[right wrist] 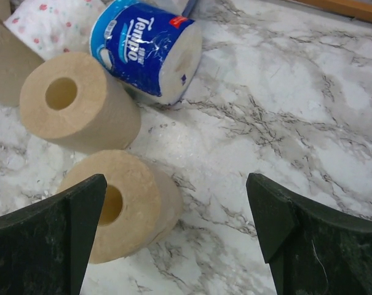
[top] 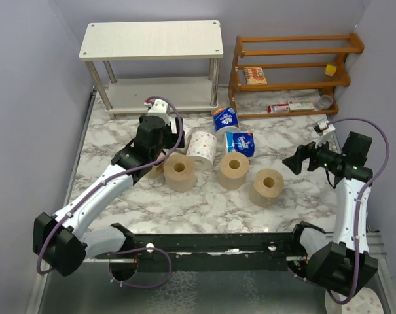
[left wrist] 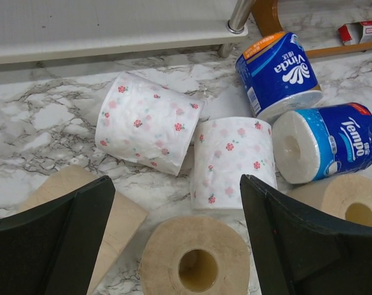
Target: Place and organize the paper towels onto the shelf
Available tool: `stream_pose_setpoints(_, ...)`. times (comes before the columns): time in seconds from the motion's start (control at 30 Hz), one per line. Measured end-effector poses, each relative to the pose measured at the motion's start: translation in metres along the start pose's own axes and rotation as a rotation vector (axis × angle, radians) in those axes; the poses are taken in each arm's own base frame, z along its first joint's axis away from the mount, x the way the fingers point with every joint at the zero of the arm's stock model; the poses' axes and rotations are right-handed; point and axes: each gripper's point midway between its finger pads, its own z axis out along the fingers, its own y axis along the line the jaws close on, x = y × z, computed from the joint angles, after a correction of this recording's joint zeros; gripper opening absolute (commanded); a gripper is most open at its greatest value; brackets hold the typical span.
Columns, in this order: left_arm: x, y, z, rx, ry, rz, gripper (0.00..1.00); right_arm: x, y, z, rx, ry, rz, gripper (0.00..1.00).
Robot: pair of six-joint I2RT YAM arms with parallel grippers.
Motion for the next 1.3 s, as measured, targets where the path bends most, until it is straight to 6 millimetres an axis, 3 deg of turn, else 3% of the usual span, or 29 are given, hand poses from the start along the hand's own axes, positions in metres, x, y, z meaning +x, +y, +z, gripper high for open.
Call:
stream_pose_setpoints(0.13,0.001,-0.001,0.000,0.007,0.003,0.000,0.87,-0.001,0.018,-0.007,-0.068,-0.008,-0.034,0.82)
stream_pose_setpoints(0.27,-0.001,0.002,-0.001,-0.013,-0.005,-0.011,0.87,-0.040,0.029,-0.016,-0.173,-0.032,-0.046,0.82)
stream_pose_setpoints(0.3,-0.003,0.004,-0.002,-0.026,-0.013,-0.016,0.87,-0.061,0.021,-0.015,-0.174,-0.047,-0.066,0.82)
stream_pose_setpoints(0.4,-0.012,0.015,-0.011,-0.072,-0.060,-0.036,0.90,-0.080,0.011,-0.003,-0.247,-0.016,-0.080,0.83)
stream_pose_setpoints(0.47,-0.022,0.025,-0.022,-0.113,-0.107,-0.057,0.91,-0.065,0.014,0.023,-0.284,0.071,-0.067,0.87)
stream_pose_setpoints(0.5,-0.030,0.032,-0.030,-0.144,-0.146,-0.079,0.91,-0.053,0.026,0.034,-0.313,0.123,-0.072,0.88)
stream_pose_setpoints(0.57,-0.042,0.045,-0.043,-0.198,-0.212,-0.114,0.90,-0.026,0.056,0.054,-0.360,0.233,-0.108,0.88)
stream_pose_setpoints(0.6,-0.050,0.054,-0.054,-0.226,-0.266,-0.137,0.89,-0.012,0.080,0.064,-0.406,0.296,-0.133,0.87)
stream_pose_setpoints(0.67,-0.059,0.068,-0.074,-0.262,-0.347,-0.173,0.89,0.003,0.109,0.072,-0.467,0.364,-0.166,0.86)
stream_pose_setpoints(0.83,-0.066,0.092,-0.109,-0.296,-0.503,-0.218,0.89,0.012,0.098,0.100,-0.433,0.428,-0.124,0.84)
stream_pose_setpoints(1.0,-0.079,0.097,-0.135,-0.255,-0.627,-0.219,0.89,0.020,0.092,0.120,-0.410,0.450,-0.105,0.79)
stream_pose_setpoints(1.13,-0.088,0.085,-0.132,-0.193,-0.646,-0.180,0.89,0.020,0.095,0.134,-0.413,0.442,-0.106,0.70)
stream_pose_setpoints(1.3,-0.079,0.069,-0.110,-0.139,-0.576,-0.122,0.89,0.022,0.100,0.147,-0.425,0.436,-0.106,0.64)
